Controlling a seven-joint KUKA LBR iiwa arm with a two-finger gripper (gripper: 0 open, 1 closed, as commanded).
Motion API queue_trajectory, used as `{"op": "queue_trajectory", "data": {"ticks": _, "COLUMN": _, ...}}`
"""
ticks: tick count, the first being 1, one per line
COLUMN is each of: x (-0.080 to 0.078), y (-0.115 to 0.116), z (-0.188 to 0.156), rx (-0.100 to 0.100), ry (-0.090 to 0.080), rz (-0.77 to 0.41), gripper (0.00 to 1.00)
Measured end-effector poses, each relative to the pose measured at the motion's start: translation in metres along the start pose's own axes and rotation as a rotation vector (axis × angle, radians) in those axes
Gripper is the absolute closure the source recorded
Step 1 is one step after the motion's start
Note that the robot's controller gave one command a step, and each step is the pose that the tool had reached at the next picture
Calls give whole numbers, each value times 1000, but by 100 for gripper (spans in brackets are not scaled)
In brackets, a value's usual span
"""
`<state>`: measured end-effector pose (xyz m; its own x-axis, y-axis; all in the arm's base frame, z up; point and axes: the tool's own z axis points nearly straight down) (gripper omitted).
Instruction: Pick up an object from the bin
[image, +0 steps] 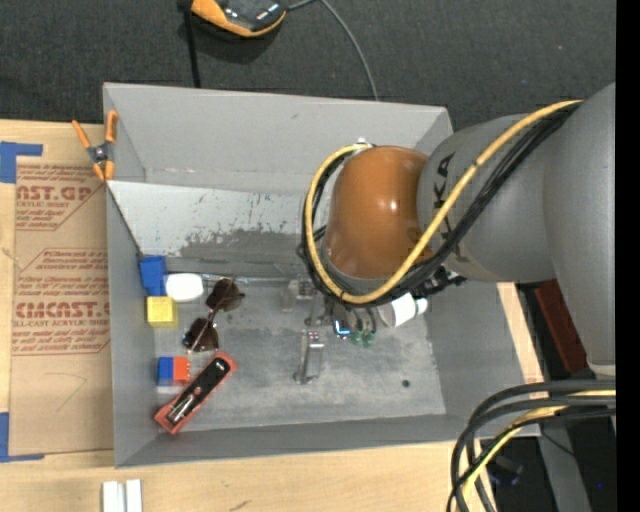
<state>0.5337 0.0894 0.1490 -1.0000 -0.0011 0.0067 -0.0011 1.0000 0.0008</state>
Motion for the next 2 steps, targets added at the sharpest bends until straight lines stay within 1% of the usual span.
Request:
{"op": "queue_trajectory", "data": {"ticks": 1, "x": -2, "y": 0, "z": -5, "rx": -1, "ry": -7, "rz": 1, "gripper": 0}}
{"op": "queue_trajectory", "data": {"ticks": 2, "x": -36, "y": 42, "z": 3, "rx": 1, "ry": -5, "rz": -22, "gripper": 0}}
